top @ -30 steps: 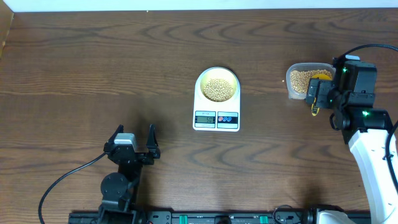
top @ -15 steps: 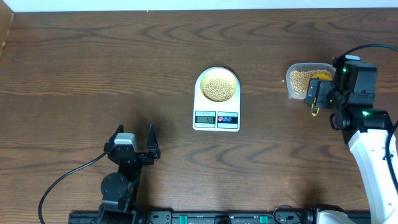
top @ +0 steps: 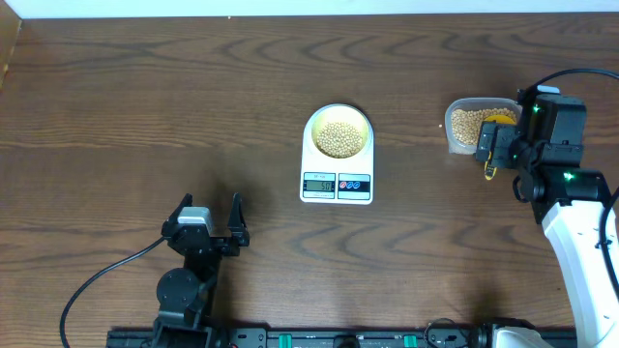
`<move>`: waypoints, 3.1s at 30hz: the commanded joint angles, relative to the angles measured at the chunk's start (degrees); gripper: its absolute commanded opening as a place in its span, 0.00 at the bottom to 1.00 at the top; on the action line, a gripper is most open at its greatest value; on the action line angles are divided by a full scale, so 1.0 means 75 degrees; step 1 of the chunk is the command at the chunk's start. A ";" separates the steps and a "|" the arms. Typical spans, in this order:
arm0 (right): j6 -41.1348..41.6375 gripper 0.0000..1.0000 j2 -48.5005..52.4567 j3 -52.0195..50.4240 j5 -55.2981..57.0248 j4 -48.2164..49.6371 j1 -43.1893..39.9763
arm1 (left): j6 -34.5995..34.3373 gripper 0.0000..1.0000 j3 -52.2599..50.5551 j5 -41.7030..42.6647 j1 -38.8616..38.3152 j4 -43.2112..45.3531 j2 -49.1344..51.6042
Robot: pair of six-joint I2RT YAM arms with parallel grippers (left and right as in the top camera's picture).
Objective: Scoop item into bowl and weigh 50g on scale
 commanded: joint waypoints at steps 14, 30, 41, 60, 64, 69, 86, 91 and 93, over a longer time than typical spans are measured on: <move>-0.0111 0.99 -0.0093 0.0012 0.0085 -0.0003 0.0061 | 0.0131 0.88 -0.0131 -0.0015 0.0277 -0.0338 -0.0073; -0.0108 0.99 -0.0093 0.0012 0.0085 -0.0003 0.0061 | 0.0128 0.89 -0.0131 -0.0015 0.0274 -0.0338 -0.0073; -0.0108 0.99 -0.0093 0.0012 0.0087 -0.0006 0.0061 | 0.0131 0.88 -0.0131 -0.0015 0.0274 -0.0338 -0.0052; -0.0108 0.99 -0.0093 0.0012 0.0087 -0.0003 0.0061 | 0.0131 0.88 -0.0131 -0.0015 0.0274 -0.0338 -0.0052; -0.0111 0.99 -0.0093 0.0012 0.0085 -0.0003 0.0061 | 0.0131 0.88 -0.0131 -0.0015 0.0274 -0.0338 -0.0052; -0.0111 0.99 -0.0093 0.0012 0.0087 -0.0003 0.0061 | 0.0131 0.88 -0.0131 -0.0015 0.0274 -0.0338 -0.0052; -0.0119 0.99 -0.0216 -0.0210 0.0350 0.0064 0.0061 | 0.0128 0.88 -0.0131 -0.0015 0.0274 -0.0338 -0.0052; -0.0085 0.99 -0.0629 -0.1262 0.0230 0.1276 0.0061 | 0.0128 0.88 -0.0131 -0.0012 0.0274 -0.0338 -0.0052; -0.0085 0.99 -0.0927 -0.1877 0.0224 0.1947 0.0061 | 0.0131 0.88 -0.0131 -0.0015 0.0274 -0.0338 -0.0052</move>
